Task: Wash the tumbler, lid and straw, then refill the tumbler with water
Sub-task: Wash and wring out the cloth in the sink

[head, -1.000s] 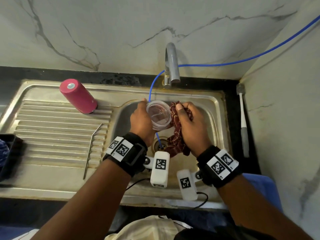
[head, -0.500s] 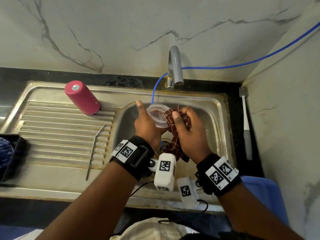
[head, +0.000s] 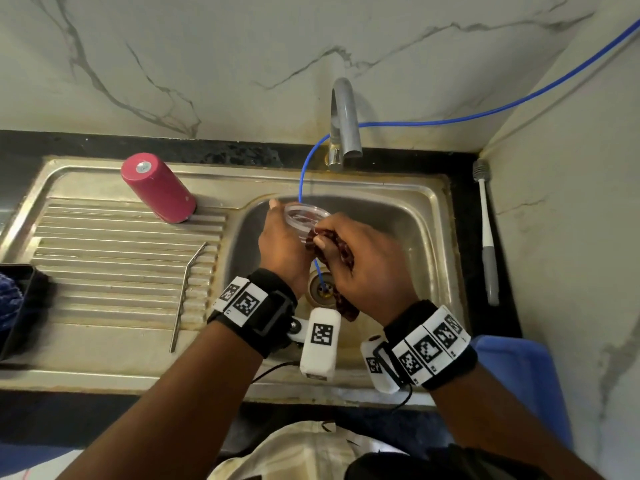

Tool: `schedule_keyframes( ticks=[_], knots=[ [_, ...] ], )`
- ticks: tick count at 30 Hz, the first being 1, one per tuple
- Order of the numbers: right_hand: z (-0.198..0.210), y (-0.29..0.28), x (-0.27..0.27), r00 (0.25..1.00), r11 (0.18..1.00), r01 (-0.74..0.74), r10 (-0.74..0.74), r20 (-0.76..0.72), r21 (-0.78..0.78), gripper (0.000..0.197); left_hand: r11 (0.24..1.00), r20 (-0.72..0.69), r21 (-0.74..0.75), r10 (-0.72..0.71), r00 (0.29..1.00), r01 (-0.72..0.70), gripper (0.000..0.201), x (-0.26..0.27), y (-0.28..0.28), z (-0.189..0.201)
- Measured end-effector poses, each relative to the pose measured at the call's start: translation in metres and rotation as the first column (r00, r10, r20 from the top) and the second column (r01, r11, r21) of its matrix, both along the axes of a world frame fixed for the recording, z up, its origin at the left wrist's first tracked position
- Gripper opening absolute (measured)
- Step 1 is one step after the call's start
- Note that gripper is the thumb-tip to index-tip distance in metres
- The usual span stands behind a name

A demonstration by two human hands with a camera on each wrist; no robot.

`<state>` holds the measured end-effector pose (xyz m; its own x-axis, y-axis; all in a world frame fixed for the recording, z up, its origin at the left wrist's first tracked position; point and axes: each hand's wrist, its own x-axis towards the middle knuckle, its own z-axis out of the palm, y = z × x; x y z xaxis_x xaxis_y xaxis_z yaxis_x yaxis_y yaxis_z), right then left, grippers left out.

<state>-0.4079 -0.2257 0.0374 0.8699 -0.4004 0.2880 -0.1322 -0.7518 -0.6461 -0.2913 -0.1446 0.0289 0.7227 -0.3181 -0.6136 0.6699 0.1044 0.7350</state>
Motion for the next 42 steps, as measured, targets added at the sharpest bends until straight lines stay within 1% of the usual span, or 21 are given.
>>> schedule_keyframes(
  ticks=[2,4,5,7,10,13,15,16,18,22,24,25,26,27,29,31,33,35,36,39,42],
  knots=[
    [-0.005,-0.005,-0.004,1.0,1.0,0.029,-0.029,0.0,0.001,0.018,0.996,-0.066,-0.086,-0.02,0.998,0.014,0.063,0.004,0.003,-0.003],
    [-0.008,-0.013,-0.009,0.995,0.995,0.088,-0.09,0.034,0.043,0.015,0.979,-0.1,-0.189,-0.099,0.99,0.079,0.069,0.005,0.007,0.0],
    [-0.008,-0.018,-0.011,0.994,0.993,0.097,-0.1,0.042,0.062,0.013,0.964,-0.114,-0.236,-0.153,0.982,0.122,0.067,0.004,0.009,0.003],
    [-0.006,-0.025,-0.013,0.997,0.996,0.065,-0.067,0.025,0.062,0.011,0.925,-0.131,-0.327,-0.247,0.96,0.193,0.06,0.005,0.011,0.003],
    [-0.001,-0.028,-0.011,0.998,0.998,0.056,-0.056,-0.013,0.009,0.009,0.881,-0.109,-0.396,-0.324,0.94,0.258,0.054,0.009,0.014,0.005],
    [0.002,-0.03,-0.007,0.996,0.995,0.093,-0.093,0.003,-0.018,0.008,0.859,-0.06,-0.406,-0.366,0.928,0.313,0.052,0.013,0.014,0.009],
    [0.003,-0.033,-0.004,0.992,0.992,0.123,-0.123,-0.009,0.018,0.01,0.828,-0.03,-0.405,-0.435,0.9,0.387,0.054,0.012,0.013,0.011],
    [0.003,-0.035,-0.003,0.99,0.989,0.139,-0.138,-0.022,0.046,0.011,0.825,-0.02,-0.387,-0.455,0.89,0.413,0.055,0.011,0.012,0.013],
    [0.004,-0.036,-0.003,0.985,0.979,0.17,-0.169,-0.023,0.109,0.017,0.83,0.0,-0.342,-0.47,0.883,0.441,0.056,0.009,0.013,0.013],
    [0.013,-0.037,-0.007,0.962,0.95,0.243,-0.261,0.075,0.194,0.022,0.862,0.023,-0.257,-0.447,0.894,0.438,0.063,0.008,0.014,0.007],
    [0.016,-0.028,-0.004,0.974,0.963,0.215,-0.223,0.037,0.164,0.024,0.848,0.044,-0.249,-0.473,0.88,0.468,0.073,0.004,0.01,0.006],
    [0.015,-0.022,-0.002,0.982,0.972,0.188,-0.189,-0.012,0.139,0.025,0.843,0.063,-0.251,-0.477,0.877,0.476,0.075,0.001,0.006,0.006],
    [0.012,-0.016,-0.001,0.985,0.976,0.168,-0.161,-0.057,0.139,0.026,0.85,0.08,-0.229,-0.468,0.88,0.473,0.071,-0.001,0.003,0.008],
    [0.008,-0.011,0.0,0.984,0.969,0.168,-0.154,-0.087,0.181,0.028,0.861,0.099,-0.198,-0.457,0.884,0.468,0.063,-0.003,-0.001,0.01],
    [0.005,-0.008,0.001,0.978,0.912,0.21,-0.193,-0.085,0.353,0.027,0.867,0.145,-0.161,-0.452,0.88,0.472,0.05,-0.007,-0.003,0.01],
    [0.008,-0.006,0.002,0.968,0.837,0.242,-0.243,-0.062,0.491,0.021,0.866,0.165,-0.167,-0.447,0.879,0.471,0.045,-0.012,-0.003,0.006],
    [0.012,-0.003,0.002,0.968,0.757,0.227,-0.247,-0.054,0.613,0.017,0.872,0.171,-0.183,-0.427,0.888,0.454,0.046,-0.014,-0.003,0.002],
    [0.012,-0.003,0.0,0.982,0.711,0.175,-0.175,-0.07,0.681,0.02,0.871,0.198,-0.17,-0.429,0.881,0.462,0.049,-0.011,-0.003,0.0],
    [0.01,-0.004,-0.002,0.99,0.713,0.136,-0.113,-0.078,0.688,0.022,0.868,0.215,-0.151,-0.438,0.873,0.472,0.051,-0.008,-0.003,0.0],
    [0.005,-0.013,-0.008,0.997,0.794,-0.004,0.051,-0.06,0.608,0.028,0.869,0.236,-0.1,-0.453,0.86,0.485,0.053,0.005,-0.003,-0.006],
    [0.006,-0.03,-0.007,0.97,0.876,-0.154,0.222,-0.098,0.457,0.034,0.855,0.2,-0.116,-0.479,0.855,0.506,0.05,0.013,-0.002,-0.007]
  ],
)
